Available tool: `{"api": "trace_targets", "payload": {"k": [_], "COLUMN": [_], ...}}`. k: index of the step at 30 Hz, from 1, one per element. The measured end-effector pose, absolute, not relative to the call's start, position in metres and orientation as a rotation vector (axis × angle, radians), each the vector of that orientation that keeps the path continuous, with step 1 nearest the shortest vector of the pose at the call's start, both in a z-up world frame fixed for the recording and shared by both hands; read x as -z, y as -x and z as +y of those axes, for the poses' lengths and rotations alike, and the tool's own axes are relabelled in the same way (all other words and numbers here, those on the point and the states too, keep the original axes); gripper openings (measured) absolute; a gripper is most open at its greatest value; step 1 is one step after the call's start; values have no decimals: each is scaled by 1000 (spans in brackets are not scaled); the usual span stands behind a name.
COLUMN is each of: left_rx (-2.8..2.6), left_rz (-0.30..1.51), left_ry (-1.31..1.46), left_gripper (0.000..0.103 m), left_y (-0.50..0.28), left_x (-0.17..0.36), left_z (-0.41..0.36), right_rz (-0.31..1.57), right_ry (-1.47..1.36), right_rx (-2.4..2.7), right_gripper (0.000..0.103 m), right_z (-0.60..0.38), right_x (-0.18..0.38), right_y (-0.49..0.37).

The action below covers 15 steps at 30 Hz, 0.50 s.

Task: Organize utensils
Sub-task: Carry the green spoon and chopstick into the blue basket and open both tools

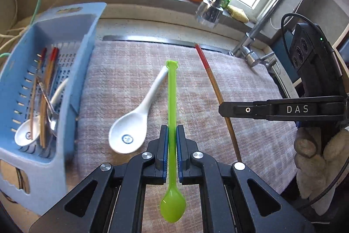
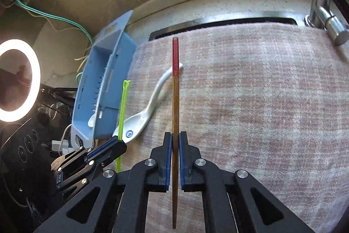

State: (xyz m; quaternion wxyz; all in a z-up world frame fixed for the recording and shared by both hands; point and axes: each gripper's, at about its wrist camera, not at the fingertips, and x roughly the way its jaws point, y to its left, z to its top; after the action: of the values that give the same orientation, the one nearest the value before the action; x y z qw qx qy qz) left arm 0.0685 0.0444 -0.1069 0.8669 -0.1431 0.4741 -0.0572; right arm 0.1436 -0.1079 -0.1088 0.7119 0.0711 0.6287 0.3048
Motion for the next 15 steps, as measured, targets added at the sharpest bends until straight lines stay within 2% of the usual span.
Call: {"api": "trace_targets", "payload": {"k": [8, 15], "left_rx": [12, -67], "left_rz": [896, 880], "left_ry": [296, 289], "left_gripper": [6, 6], "left_y": [-57, -64], "left_x": [70, 70], "left_z": [104, 156], "right_rz": [1306, 1278], "right_ry": [-129, -114], "right_rx": [-821, -877], "right_gripper": [6, 6], "right_z": [-50, 15], "right_x": [62, 55], "right_y": [-143, -148]}}
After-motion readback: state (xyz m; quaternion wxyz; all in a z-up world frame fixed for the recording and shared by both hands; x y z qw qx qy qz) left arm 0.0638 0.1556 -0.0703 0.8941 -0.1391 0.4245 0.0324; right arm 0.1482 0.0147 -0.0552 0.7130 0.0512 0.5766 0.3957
